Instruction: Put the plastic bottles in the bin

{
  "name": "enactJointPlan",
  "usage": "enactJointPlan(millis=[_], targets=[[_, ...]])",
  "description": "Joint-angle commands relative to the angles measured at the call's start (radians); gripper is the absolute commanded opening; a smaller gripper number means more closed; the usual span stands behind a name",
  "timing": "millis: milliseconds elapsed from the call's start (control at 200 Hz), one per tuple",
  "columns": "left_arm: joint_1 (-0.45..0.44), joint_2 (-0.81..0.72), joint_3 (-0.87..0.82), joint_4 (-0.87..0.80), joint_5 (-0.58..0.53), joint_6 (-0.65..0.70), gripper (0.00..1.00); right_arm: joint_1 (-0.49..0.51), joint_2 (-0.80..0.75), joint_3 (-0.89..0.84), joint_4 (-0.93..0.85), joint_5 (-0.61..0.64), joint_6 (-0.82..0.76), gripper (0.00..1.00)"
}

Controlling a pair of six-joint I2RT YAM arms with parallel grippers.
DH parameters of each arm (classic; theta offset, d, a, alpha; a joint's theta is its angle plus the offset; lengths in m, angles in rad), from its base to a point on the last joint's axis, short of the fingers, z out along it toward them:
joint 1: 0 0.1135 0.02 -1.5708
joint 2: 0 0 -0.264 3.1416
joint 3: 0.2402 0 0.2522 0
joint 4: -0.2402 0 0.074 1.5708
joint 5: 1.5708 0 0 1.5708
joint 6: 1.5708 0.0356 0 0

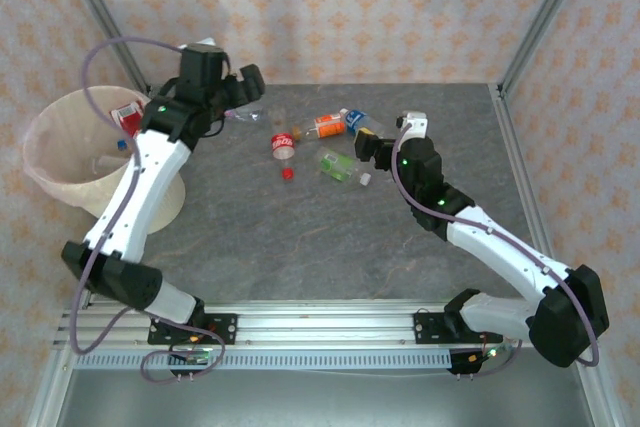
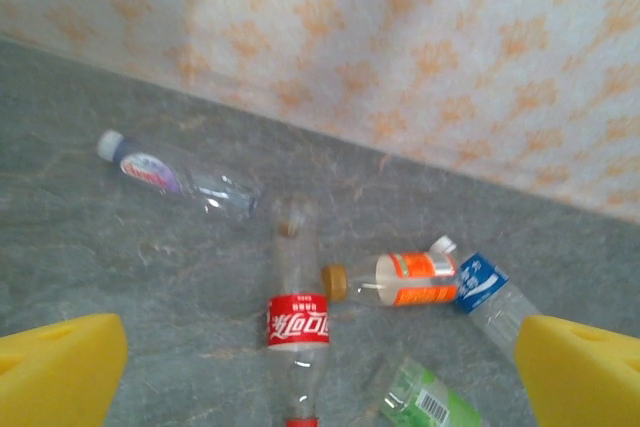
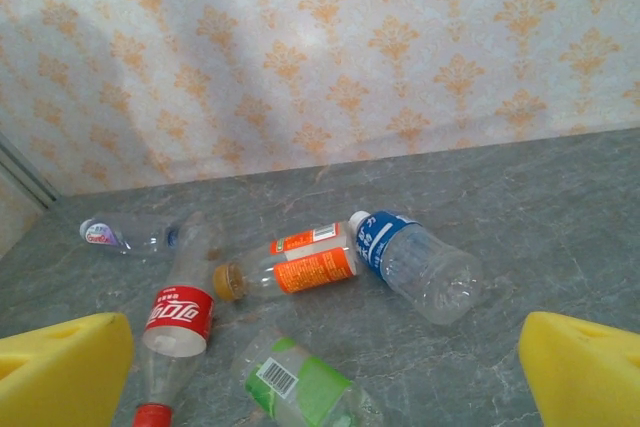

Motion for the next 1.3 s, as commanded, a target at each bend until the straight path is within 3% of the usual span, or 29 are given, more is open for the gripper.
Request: enactJointPlan(millis=[0,225,520,896,1031,1296], targets=[[-0.008,0.088,0.018,0.01,-0.008,-0.055,1.0,-0.007,-0.035,0.013,-0.026,0.05,0.018,0.99],[-0.019,0.295,0.037,0.008,0.066,-0.1,1.0,-0.013,-0.045,0.005,-0.045,0.077,0.023,0.99],[-0.019,0.556,0.164,-0.046,0.012,-0.087,1.0,-0.014,-0.058,0.007,-0.079,0.086,0.016,0.99],[-0.018,0.865,0.511,-0.184,-0.116,-0.096,0.84,-0.016,-0.062,0.005,-0.092,0.091,0.008,0.99],[-0.013,0.932,0.582,-0.214,-0.168,-0.116,0.84,-0.016,-0.063,0.008,-0.102,0.094,0.001,0.99],[-0.007,1.0,0.627,-0.195,-0.099,-0.098,0.78,-0.016,-0.063,0.01,-0.116,0.104,-0.01,0.99]])
